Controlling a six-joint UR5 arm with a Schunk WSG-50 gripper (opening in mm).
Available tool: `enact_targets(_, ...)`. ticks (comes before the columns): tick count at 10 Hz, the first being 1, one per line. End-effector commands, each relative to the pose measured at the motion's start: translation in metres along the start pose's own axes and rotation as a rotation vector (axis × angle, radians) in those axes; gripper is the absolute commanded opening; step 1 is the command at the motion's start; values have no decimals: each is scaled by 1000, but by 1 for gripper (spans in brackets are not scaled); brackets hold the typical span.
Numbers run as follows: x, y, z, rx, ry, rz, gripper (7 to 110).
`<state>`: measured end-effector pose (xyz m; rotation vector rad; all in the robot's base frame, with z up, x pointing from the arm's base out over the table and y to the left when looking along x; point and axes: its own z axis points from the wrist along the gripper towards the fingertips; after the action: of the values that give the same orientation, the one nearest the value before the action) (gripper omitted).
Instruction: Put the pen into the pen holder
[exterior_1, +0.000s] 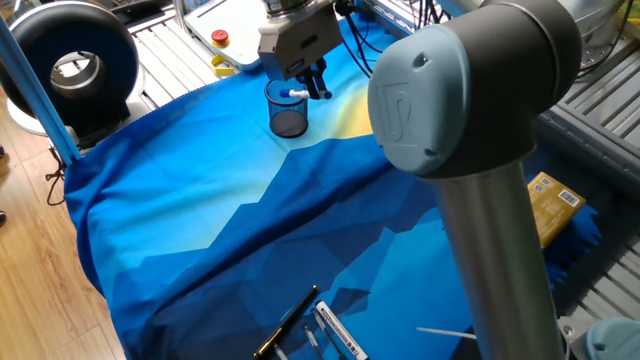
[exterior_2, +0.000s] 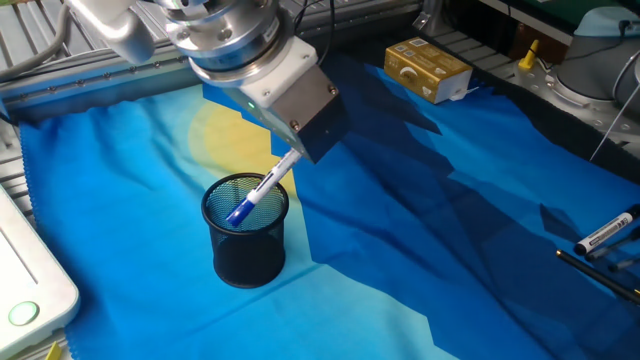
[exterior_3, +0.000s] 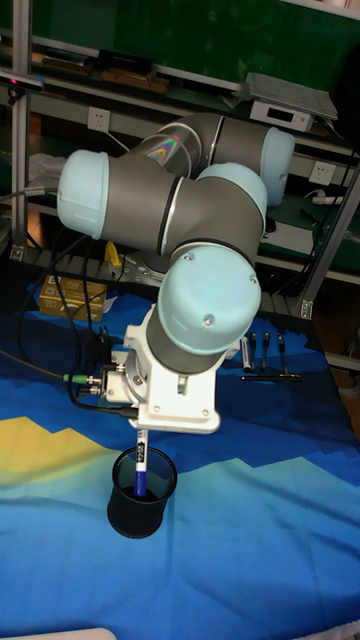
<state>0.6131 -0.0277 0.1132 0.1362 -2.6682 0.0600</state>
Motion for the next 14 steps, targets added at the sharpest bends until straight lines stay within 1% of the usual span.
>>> enact_targets(1, -5, 2, -2, -8, -22, -16, 7)
enact_targets(3, -11, 9, -2, -36, -43, -43, 7)
enact_targets(4, -13, 13, -3, -51, -54, -55, 22)
enact_targets(5, -17, 17, -3, -66, -69, -68, 22)
enact_targets(6, -18, 18, -4, -69, -77, -74, 22)
enact_targets(7, -19, 18, -4, -69, -80, -75, 66)
enact_targets(9, -18, 19, -6, -70, -88, -81, 66)
enact_targets(11, -17, 18, -16, -64, -128, -82, 66)
enact_targets(12, -13, 21, -23, -62, -147, -66, 66)
enact_targets(13, -6, 27, -35, -57, -173, -53, 66)
enact_targets(14, -7, 30, -48, -44, -223, -19, 66)
